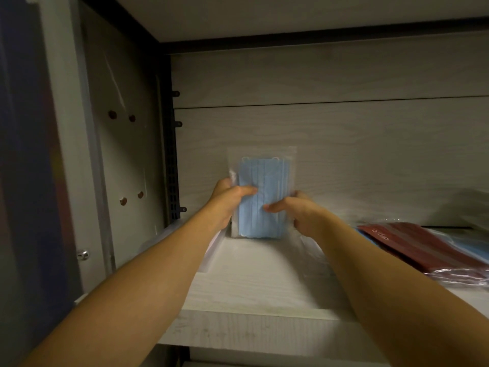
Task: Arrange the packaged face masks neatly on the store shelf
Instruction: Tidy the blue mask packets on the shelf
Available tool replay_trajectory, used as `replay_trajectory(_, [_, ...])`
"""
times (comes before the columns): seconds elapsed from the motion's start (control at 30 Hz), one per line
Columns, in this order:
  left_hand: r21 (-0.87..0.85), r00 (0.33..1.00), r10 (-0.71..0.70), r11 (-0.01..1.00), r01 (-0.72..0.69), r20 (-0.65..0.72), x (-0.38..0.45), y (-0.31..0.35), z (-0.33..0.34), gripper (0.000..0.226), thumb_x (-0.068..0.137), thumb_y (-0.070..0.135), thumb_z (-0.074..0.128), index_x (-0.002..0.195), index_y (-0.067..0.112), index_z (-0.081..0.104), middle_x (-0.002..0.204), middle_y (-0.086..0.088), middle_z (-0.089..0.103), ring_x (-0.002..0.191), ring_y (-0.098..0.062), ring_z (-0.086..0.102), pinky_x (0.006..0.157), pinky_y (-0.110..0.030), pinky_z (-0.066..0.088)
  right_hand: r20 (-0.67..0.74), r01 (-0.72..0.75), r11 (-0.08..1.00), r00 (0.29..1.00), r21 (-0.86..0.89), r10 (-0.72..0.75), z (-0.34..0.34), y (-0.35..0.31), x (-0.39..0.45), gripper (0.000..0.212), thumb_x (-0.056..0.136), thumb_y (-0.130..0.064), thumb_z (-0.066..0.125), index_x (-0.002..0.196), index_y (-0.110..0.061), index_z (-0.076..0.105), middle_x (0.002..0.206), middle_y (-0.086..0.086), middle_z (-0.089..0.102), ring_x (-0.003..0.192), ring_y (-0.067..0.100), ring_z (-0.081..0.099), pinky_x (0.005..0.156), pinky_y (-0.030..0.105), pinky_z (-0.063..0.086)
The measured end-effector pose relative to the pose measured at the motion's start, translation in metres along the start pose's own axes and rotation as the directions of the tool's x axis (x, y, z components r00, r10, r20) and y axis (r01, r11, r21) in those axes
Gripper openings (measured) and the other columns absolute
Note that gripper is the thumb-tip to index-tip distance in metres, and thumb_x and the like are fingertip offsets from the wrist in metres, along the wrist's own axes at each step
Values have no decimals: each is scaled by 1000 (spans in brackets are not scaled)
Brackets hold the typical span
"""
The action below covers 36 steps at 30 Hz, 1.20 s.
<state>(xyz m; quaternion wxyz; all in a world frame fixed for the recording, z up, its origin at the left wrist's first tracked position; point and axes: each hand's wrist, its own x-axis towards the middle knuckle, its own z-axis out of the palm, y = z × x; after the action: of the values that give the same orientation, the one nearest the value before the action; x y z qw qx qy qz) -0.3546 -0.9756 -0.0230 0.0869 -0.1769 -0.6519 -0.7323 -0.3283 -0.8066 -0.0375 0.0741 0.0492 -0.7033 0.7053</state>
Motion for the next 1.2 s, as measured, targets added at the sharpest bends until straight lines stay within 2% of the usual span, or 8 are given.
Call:
replay_trajectory(0.2, [25,999,-44,999,43,29,2,-6,-4,24,79,-6,75,96,9,70,98,-13,75,83,-23,73,74,-34,61,8,-48,996,999,-80,49,-8,14,17,115,26,-26,99,131,-14,56,121,6,68,115,32,62,101,54,49])
replay_trajectory(0.3, [21,999,-36,999,35,39,1,-5,-3,24,80,-5,77,97,10,70,96,-10,75,82,-21,74,72,-33,61,-11,-23,999,1000,-39,22,-4,6,6,106,34,-20,97,131,-8,55,122,9,67,115,33,62,102,53,49])
replay_trajectory(0.4, [11,999,-30,999,30,32,2,-4,-3,25,80,-3,77,101,9,69,93,-7,76,81,-22,75,71,-35,61,31,23,1000,999,11,-23,-1,0,-2,79,57,-5,90,129,-5,56,122,12,67,114,32,63,101,54,50])
replay_trajectory(0.63, [2,997,-55,998,55,46,1,-1,-6,34,78,-7,75,111,1,70,103,-16,75,90,-29,74,77,-39,62,65,-8,1000,998,17,7,2,-2,1,77,57,-7,91,127,-7,59,119,8,70,112,29,65,97,46,52])
replay_trajectory(0.77, [5,997,-51,999,51,64,-1,-2,-8,32,79,-8,75,108,4,69,103,-15,75,90,-28,74,78,-38,62,41,15,999,999,30,-17,-3,0,2,40,77,1,81,106,-14,58,109,5,67,104,26,64,82,39,51])
replay_trajectory(0.83, [17,997,-47,999,46,59,-1,-2,-6,31,79,-6,76,108,4,69,100,-14,76,87,-26,75,74,-36,62,31,42,999,999,32,-43,-4,0,1,37,78,1,80,103,-14,57,107,5,67,98,23,64,81,39,51])
replay_trajectory(1.0, [9,1000,11,1000,-11,22,0,3,-1,19,81,-4,75,93,11,70,83,-5,76,72,-19,75,62,-30,60,-55,79,995,996,65,-76,-1,-4,2,65,68,-7,86,126,-6,55,116,10,69,106,30,66,95,51,54])
replay_trajectory(1.2, [26,999,-4,1000,3,49,-1,-1,-4,31,78,-8,75,105,6,69,102,-14,75,91,-28,73,81,-39,61,13,-28,999,1000,-36,28,-10,5,13,102,36,-26,94,130,-22,55,124,2,67,114,29,62,100,53,48])
